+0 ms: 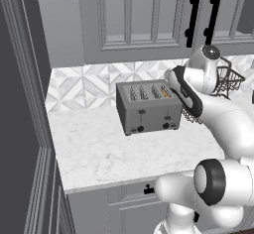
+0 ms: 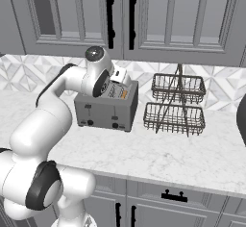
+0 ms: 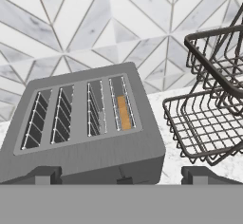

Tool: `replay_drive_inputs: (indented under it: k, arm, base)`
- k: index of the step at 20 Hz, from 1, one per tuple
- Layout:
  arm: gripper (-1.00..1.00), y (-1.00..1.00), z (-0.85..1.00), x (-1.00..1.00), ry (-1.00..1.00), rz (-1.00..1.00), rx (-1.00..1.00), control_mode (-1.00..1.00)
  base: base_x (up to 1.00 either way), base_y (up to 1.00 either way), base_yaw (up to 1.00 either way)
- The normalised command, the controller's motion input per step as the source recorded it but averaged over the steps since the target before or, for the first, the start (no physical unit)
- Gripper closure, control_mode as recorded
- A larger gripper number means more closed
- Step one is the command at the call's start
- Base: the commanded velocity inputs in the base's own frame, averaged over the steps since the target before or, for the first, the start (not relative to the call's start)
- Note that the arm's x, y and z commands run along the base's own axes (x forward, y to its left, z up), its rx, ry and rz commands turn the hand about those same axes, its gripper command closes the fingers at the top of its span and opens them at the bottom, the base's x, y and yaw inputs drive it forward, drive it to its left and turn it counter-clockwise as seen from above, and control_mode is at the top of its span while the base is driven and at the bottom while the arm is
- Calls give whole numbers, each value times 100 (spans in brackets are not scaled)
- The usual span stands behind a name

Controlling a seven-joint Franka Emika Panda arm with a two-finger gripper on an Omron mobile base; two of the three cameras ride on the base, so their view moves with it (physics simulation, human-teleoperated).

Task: Start the toaster. Once the lever pops up, take the bread to the plate on the dining counter.

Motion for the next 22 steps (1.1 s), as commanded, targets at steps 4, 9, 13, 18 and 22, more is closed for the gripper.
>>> replay_drive_inputs:
  k: [4, 9, 13, 18, 22]
  arm:
    - [-100, 0, 0, 0, 0, 0, 0, -100]
    - [-100, 0, 0, 0, 0, 0, 0, -100]
    - [-100, 0, 0, 0, 0, 0, 0, -100]
    - [-100, 0, 0, 0, 0, 0, 0, -100]
    - [-100, 0, 0, 0, 0, 0, 0, -100]
  base:
    - [0, 0, 0]
    - [0, 0, 0]
    - [0, 0, 0]
    - [0, 0, 0]
    - [0, 0, 0]
